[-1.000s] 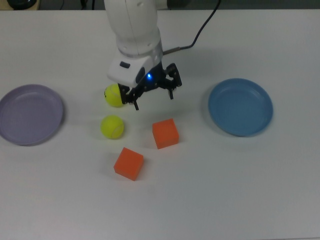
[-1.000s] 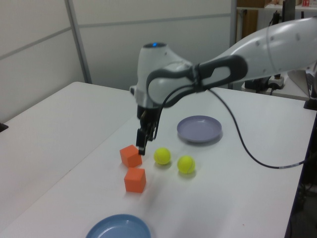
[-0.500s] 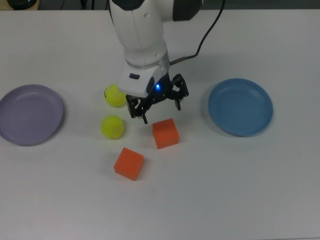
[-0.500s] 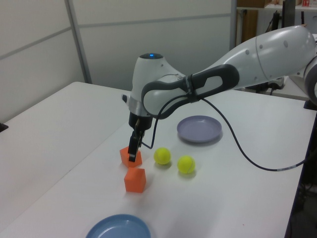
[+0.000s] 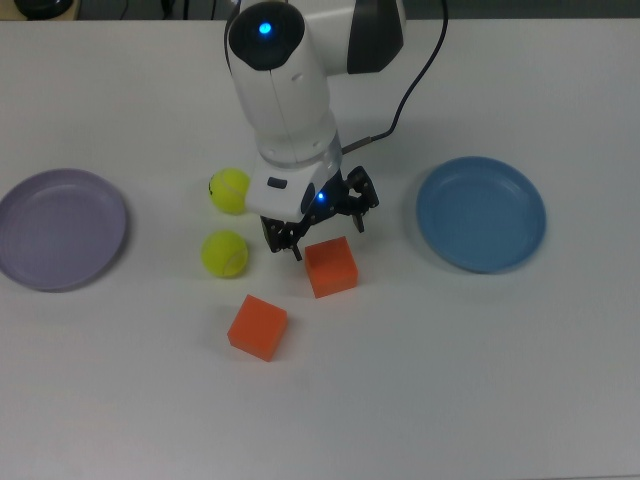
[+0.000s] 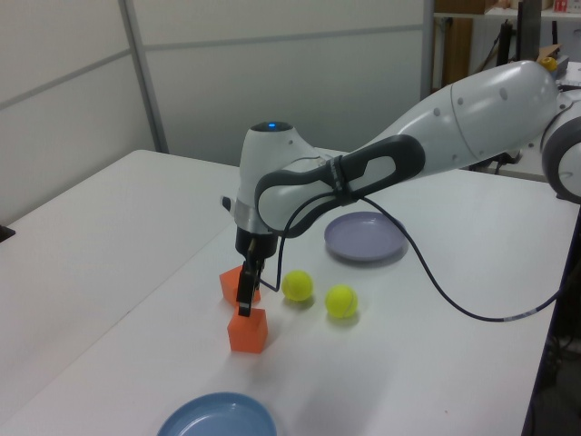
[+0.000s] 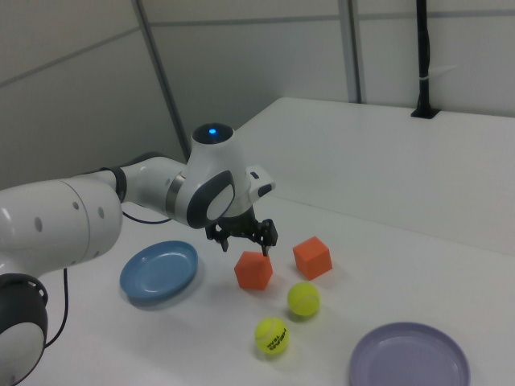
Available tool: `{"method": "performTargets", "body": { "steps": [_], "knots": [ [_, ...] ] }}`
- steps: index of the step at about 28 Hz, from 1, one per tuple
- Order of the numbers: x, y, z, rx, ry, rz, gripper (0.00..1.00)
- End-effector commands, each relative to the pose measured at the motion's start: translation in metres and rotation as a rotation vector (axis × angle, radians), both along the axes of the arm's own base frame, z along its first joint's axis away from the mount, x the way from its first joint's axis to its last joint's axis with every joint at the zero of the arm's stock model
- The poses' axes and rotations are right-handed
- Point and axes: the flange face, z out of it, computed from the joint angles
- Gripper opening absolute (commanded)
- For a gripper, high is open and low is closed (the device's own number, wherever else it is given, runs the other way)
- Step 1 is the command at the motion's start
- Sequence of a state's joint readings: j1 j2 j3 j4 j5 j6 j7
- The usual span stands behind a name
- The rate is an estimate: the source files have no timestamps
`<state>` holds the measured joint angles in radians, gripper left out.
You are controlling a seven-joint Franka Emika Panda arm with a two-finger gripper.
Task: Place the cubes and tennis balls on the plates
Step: 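Lower the gripper onto the orange cube nearest the tennis balls and grasp it, then lift the orange cube and carry it over the blue plate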
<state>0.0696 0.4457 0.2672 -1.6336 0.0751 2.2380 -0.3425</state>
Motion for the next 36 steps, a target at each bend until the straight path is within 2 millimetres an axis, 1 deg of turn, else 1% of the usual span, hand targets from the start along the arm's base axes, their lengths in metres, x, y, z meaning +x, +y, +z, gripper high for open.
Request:
{"method": "performTargets", "body": {
  "steps": [1, 2, 4, 5, 8, 9, 13, 14, 22, 23, 24, 25, 27, 28, 29, 30, 32, 34, 36],
  "knots": [
    [0.006, 0.004, -0.014, 0.029, -0.008, 0.008, 1.0],
    [0.006, 0.005, -0.015, 0.029, -0.008, 0.008, 1.0],
    [0.003, 0.014, -0.018, 0.031, -0.006, 0.017, 1.0],
    [0.003, 0.018, -0.026, 0.032, -0.002, 0.017, 1.0],
    [0.005, 0.018, -0.031, 0.033, -0.011, 0.014, 1.0],
    [0.006, 0.019, -0.036, 0.033, -0.01, 0.009, 1.0],
    [0.007, 0.018, -0.041, 0.029, -0.008, 0.004, 1.0],
    [0.006, 0.018, -0.045, 0.027, -0.002, 0.005, 1.0],
    [0.009, 0.01, -0.044, 0.019, -0.012, -0.005, 1.0],
    [0.009, 0.01, -0.046, 0.017, -0.009, -0.005, 1.0],
    [0.009, 0.01, -0.047, 0.015, -0.008, -0.004, 0.98],
    [0.008, 0.009, -0.048, 0.015, -0.007, -0.004, 0.94],
    [0.005, 0.009, -0.053, 0.01, 0.004, -0.002, 0.8],
    [0.004, 0.009, -0.057, -0.001, 0.008, 0.005, 0.68],
    [0.004, 0.009, -0.057, -0.004, 0.007, 0.008, 0.61],
    [0.003, 0.009, -0.059, -0.008, 0.008, 0.011, 0.57],
    [0.002, 0.009, -0.061, -0.013, 0.013, 0.013, 0.52],
    [0.001, 0.01, -0.063, -0.014, 0.016, 0.015, 0.45],
    [0.0, 0.01, -0.064, -0.016, 0.018, 0.02, 0.36]
  ]
}}
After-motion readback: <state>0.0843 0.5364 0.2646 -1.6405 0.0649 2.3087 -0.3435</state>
